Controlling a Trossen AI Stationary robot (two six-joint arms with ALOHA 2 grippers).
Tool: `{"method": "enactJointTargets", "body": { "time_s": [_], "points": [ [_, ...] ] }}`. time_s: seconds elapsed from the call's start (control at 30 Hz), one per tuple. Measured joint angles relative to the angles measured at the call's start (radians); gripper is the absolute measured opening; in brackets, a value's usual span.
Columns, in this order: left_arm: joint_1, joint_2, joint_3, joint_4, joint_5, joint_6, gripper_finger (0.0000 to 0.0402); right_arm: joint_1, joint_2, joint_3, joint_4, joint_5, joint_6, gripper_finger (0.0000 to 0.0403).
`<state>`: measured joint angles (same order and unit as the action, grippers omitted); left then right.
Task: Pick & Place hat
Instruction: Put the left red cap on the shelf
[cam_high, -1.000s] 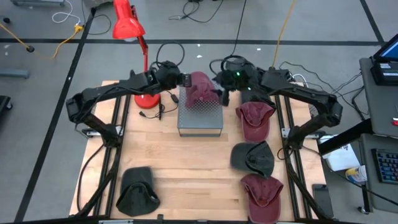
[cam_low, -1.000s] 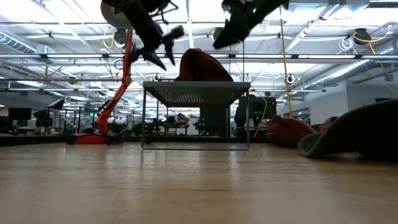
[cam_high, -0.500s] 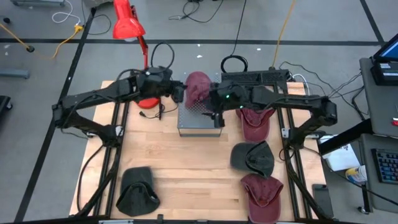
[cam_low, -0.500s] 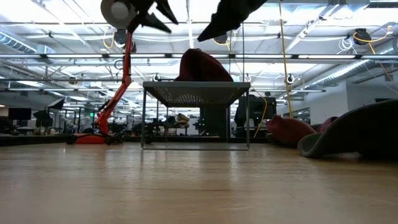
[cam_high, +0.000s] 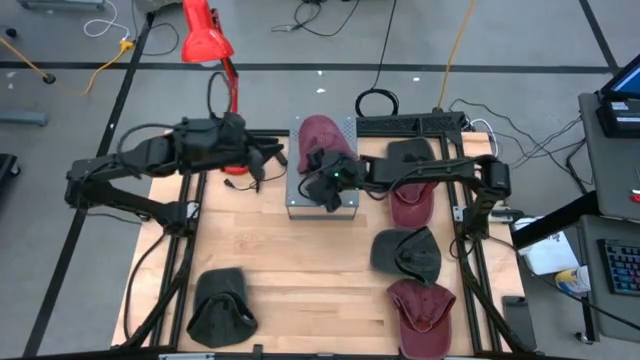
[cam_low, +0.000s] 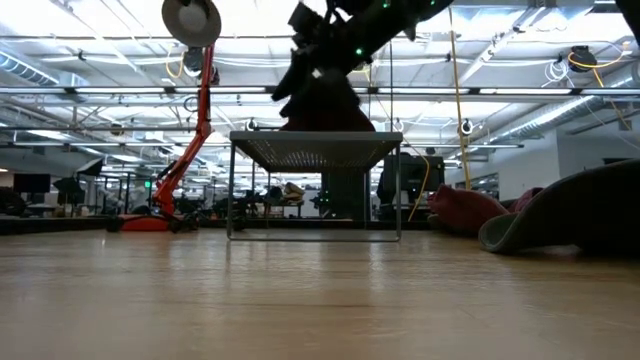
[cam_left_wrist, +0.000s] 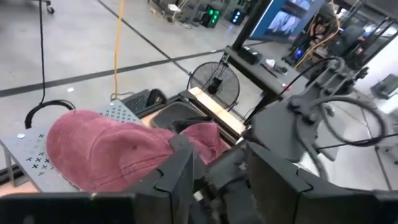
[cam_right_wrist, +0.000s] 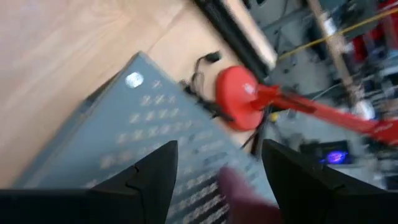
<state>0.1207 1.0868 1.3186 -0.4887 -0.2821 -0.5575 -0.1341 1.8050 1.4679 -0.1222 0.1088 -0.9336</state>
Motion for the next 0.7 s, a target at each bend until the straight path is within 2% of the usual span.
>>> {"method": "enactJointTargets", "body": {
  "time_s": [0.1, 0.4, 0.7],
  "points": [
    [-0.006, -0.025, 0.000, -0.007, -0.005, -0.004, 0.0150, -0.011, 0.024, 0.001, -0.003, -0.001, -0.037, 0.0226],
    [-0.020, -0.043, 0.000, -0.010, -0.007, -0.009, 0.0150, -0.054, 0.075, 0.000, 0.153, 0.003, -0.157, 0.0226],
    [-0.025, -0.042, 0.000, -0.009, -0.016, -0.005, 0.0150, -0.074, 0.070, -0.001, 0.199, 0.000, -0.181, 0.0226]
  ]
}}
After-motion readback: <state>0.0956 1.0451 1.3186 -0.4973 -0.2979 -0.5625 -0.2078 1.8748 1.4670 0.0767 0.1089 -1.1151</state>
